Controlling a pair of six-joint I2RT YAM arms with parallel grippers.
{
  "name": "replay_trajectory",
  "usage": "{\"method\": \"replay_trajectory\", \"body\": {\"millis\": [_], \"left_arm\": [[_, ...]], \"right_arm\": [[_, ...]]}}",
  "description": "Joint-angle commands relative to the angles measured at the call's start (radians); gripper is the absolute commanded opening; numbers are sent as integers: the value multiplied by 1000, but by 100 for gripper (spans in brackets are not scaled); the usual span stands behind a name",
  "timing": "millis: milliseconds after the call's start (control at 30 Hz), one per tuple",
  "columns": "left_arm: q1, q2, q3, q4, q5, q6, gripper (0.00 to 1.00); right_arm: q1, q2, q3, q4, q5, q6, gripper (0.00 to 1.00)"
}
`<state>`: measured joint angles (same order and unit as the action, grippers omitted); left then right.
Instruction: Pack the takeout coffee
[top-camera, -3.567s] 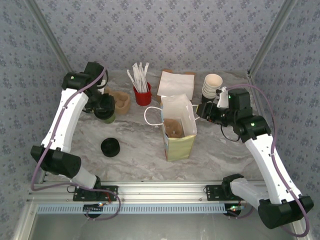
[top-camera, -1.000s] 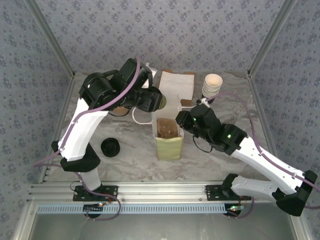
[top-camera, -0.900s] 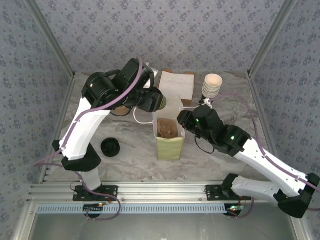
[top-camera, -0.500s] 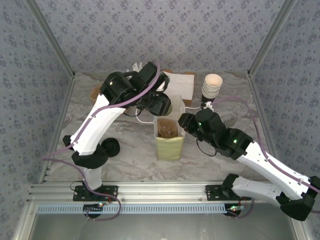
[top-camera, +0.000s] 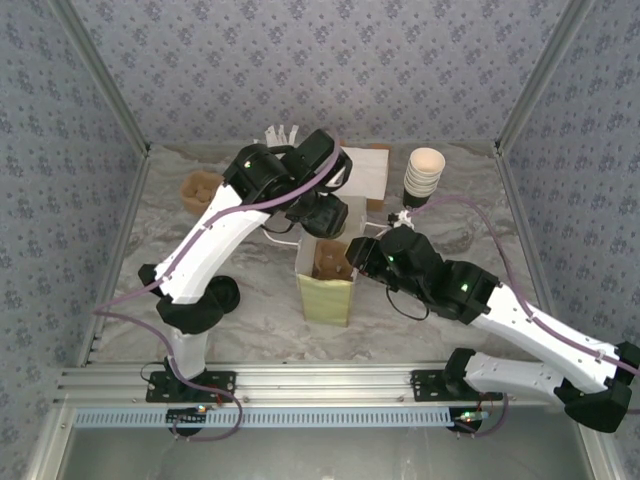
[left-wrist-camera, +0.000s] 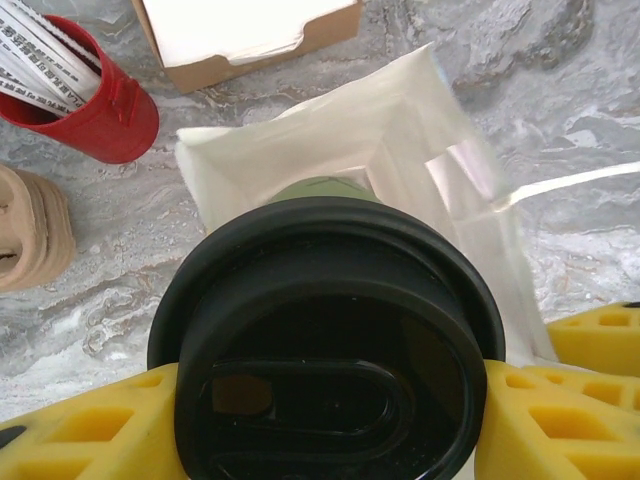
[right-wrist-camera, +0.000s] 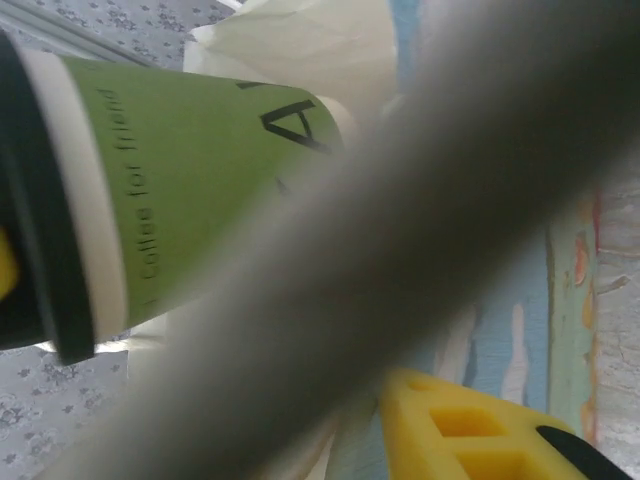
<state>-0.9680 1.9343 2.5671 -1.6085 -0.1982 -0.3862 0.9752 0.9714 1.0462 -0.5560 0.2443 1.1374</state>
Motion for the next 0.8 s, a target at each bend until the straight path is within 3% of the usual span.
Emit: {"method": "replay_trajectory", "body": {"millis": [0,333,767], "left_arm": [[23,8,-14,-177,5,3,56],[43,59,-8,-177,22,-9,56],[43,179,78,-177,72,-7,52]], "right_arm": [[4,-32,2,-16,45,6,35],[-32,-76,8,-85,41,-64,35],[-246,-97,38,-94,-147,-212,35]]}}
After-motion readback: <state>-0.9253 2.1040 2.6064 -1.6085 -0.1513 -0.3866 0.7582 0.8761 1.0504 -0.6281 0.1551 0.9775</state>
